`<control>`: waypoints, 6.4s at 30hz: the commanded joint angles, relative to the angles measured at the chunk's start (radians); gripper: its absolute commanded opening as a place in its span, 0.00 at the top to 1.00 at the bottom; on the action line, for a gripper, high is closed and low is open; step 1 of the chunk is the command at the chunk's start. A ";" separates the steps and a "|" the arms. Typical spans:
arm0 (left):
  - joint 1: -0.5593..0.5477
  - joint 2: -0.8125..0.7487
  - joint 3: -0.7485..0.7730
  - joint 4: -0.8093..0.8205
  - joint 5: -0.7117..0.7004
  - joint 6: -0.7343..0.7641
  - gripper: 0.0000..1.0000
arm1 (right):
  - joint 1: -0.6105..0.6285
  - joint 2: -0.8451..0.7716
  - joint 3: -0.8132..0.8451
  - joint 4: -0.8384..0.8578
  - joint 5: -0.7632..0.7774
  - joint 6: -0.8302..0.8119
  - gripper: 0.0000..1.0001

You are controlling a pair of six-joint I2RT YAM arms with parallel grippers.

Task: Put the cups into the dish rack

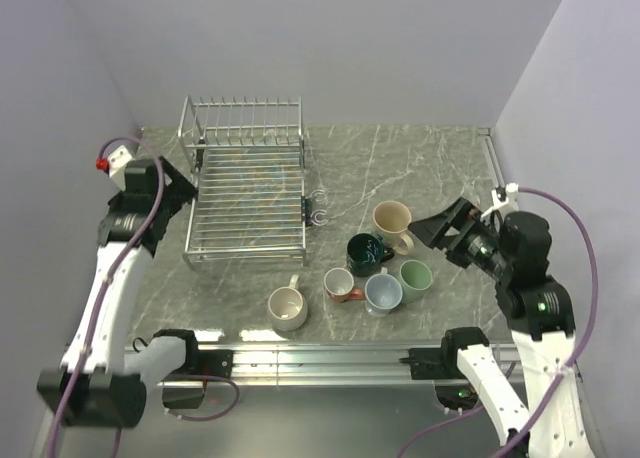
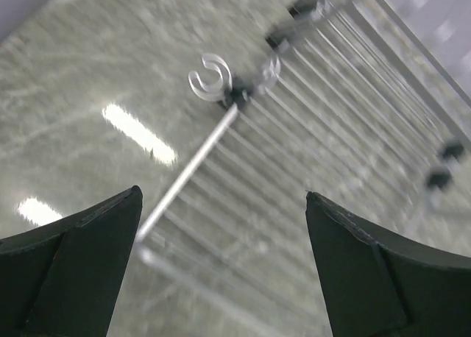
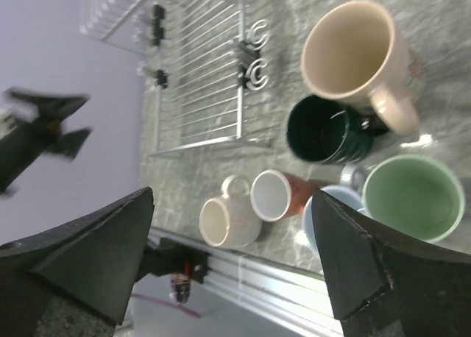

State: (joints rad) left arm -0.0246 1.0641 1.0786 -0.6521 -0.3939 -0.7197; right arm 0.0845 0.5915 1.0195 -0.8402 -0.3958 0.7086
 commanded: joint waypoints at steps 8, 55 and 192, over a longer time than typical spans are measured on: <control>-0.028 -0.191 -0.042 -0.434 0.027 -0.093 0.01 | 0.001 0.220 0.099 0.116 0.181 -0.126 0.04; -0.055 -0.411 -0.011 -0.594 0.385 -0.029 0.01 | 0.135 1.007 0.234 0.003 0.445 -0.310 1.00; -0.222 -0.242 0.125 0.200 0.879 -0.235 1.00 | 0.443 0.806 0.088 0.920 -0.430 0.659 0.39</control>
State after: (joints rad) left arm -0.2501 0.8295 1.1217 -0.4442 0.5476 -1.0225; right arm 0.5865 1.4719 1.0916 0.3458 -0.8379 1.5257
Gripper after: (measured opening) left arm 0.833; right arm 0.611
